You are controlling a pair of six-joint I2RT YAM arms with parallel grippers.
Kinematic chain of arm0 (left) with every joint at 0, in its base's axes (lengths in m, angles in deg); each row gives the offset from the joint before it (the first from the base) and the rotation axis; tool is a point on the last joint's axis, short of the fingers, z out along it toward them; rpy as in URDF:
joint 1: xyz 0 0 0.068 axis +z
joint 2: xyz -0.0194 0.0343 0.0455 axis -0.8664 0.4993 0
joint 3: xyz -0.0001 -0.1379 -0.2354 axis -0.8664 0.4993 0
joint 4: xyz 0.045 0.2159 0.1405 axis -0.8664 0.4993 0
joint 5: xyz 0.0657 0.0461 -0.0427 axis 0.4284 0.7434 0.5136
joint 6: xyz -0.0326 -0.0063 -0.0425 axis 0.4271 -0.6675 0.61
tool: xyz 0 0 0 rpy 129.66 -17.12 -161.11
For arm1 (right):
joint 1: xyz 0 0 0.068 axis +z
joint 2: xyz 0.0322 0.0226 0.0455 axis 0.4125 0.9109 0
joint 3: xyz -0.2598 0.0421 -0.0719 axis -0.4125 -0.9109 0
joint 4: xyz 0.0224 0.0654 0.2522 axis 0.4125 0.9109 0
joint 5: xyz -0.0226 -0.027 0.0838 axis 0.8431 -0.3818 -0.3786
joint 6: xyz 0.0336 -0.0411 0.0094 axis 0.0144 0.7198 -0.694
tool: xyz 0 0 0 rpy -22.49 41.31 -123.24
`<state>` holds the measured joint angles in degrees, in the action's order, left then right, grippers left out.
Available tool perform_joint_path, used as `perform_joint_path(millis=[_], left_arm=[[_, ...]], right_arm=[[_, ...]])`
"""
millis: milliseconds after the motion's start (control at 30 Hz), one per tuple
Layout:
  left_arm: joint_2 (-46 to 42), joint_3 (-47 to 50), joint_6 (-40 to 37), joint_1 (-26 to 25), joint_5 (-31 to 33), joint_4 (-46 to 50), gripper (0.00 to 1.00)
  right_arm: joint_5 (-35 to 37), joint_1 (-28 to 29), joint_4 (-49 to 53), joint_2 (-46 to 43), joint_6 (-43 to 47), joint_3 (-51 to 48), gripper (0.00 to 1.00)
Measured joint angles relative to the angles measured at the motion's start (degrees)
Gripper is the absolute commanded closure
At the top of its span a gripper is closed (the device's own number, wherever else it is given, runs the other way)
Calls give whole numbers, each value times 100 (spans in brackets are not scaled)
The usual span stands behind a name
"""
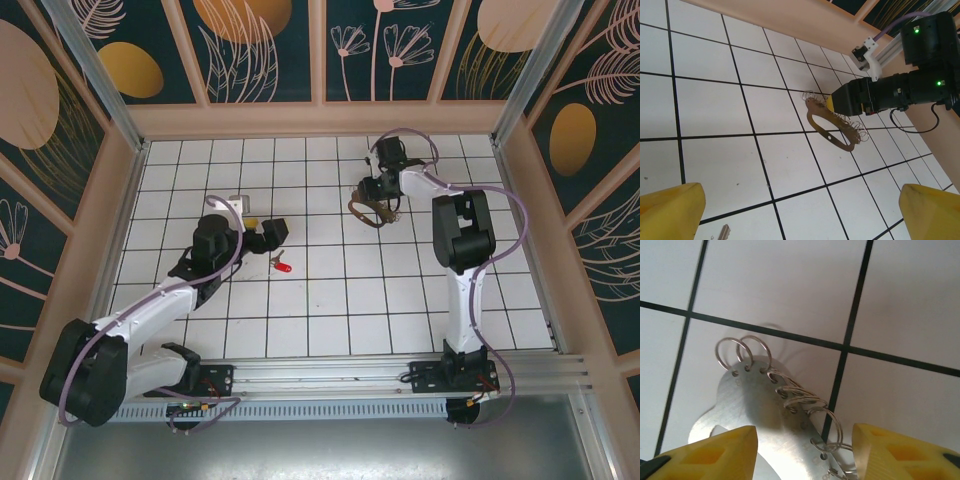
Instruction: Put the keys on the keyring
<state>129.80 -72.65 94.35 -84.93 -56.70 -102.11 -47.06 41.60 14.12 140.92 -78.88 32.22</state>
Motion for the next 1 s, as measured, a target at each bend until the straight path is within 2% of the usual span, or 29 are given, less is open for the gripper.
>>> perform_joint_path(millis=[567,767,1000], left_arm=[[-85,46,-37,0,-4,-2,1],[-85,46,-57,0,-4,0,1],[-223,85,-57,0,-2,31,2]], right_arm=[[223,9,15,240,129,118,73],[254,68,2,240,155,114,89],[160,214,-343,-35,122,-400,97]])
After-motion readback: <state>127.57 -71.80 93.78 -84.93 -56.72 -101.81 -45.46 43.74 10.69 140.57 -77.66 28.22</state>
